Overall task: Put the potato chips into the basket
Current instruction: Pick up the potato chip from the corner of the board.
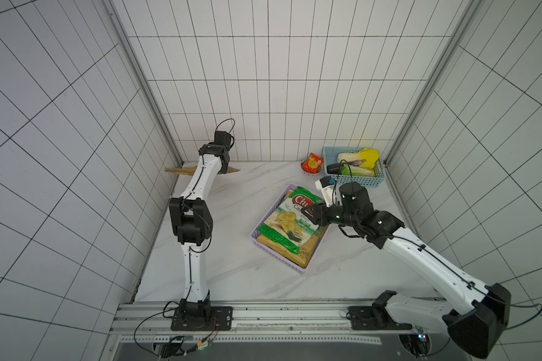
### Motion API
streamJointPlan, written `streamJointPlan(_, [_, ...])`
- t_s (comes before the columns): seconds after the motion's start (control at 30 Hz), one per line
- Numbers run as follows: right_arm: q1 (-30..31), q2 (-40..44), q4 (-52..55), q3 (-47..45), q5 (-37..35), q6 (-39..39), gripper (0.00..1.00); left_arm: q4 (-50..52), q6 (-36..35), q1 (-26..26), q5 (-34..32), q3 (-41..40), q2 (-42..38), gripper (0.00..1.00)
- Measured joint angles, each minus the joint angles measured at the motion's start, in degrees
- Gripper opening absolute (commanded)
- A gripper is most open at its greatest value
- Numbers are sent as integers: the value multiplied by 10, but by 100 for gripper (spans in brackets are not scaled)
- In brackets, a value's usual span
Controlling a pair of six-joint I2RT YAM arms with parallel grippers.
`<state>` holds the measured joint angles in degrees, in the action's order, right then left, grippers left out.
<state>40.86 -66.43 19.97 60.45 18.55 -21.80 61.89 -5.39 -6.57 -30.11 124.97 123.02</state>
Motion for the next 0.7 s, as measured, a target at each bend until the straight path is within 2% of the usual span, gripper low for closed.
streamJointPlan(0.13, [0,20,-3,-2,-6,18,47,-1,-30,-1,9,-39,-69,0])
streamJointPlan(0.27, [0,34,-7,-2,-11,39,49,7,-57,-1,51,-52,-127,0])
streamJointPlan(0.53, [2,28,-18,-2,19,85,52,45,-113,-11,203,-60,-271,0])
streamJointPlan(0.7, [20,24,-53,-2,61,122,53,99,-139,-20,300,-54,-318,0])
